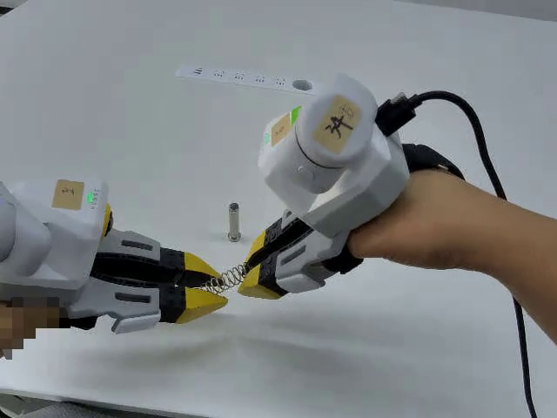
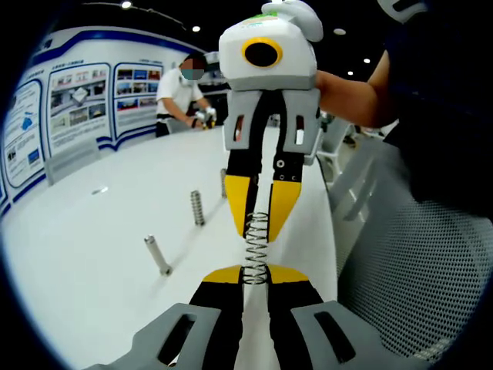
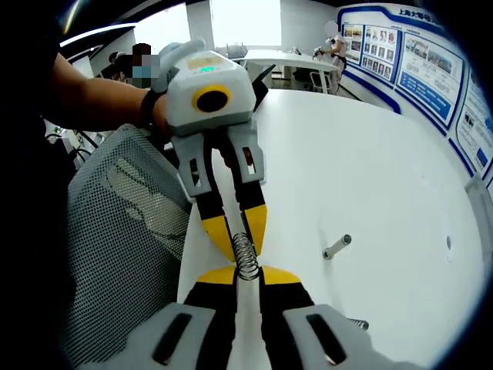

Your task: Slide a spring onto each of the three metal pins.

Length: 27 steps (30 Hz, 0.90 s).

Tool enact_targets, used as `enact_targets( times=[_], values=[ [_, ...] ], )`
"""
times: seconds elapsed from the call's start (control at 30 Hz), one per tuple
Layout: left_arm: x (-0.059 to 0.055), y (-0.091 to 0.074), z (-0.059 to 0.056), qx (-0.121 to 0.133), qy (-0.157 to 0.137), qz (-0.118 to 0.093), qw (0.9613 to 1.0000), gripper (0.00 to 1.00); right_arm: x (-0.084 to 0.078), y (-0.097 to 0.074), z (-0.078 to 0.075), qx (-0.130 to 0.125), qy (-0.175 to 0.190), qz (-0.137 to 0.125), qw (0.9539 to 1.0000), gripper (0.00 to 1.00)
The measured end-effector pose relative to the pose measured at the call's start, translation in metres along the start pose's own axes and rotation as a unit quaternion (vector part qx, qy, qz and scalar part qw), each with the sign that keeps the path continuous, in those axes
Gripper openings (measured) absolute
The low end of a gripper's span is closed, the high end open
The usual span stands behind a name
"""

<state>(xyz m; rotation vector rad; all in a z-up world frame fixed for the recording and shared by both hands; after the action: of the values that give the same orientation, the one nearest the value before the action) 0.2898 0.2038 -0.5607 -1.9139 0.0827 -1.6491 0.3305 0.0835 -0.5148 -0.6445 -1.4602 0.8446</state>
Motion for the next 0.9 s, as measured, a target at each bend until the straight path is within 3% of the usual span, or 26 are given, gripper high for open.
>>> enact_targets(
  times=[0.4, 0.9],
  values=[
    [-0.003, 0.002, -0.002, -0.005, 0.0, -0.008, 1.0, 0.1, 0.017, 0.002, 0.006, 0.005, -0.018, -0.004, 0.9998, 0.12],
    [-0.001, 0.004, -0.001, -0.007, -0.002, -0.014, 0.9999, 0.11, 0.017, 0.005, 0.005, 0.006, -0.024, 0.005, 0.9997, 0.12]
  ],
)
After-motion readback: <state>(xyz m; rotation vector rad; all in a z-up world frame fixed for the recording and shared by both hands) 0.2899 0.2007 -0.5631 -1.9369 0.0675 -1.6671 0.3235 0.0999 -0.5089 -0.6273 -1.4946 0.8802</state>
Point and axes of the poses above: the centre of the closed fingertips' face, and the gripper's own axes: y roughly forward along the fingers, z roughly to its left, x roughly out of its top, the point moved 9 cm from there along -y, roughly backward along the fingers, and after that the axes turned 2 degrees about z, right-handed, at the moved point
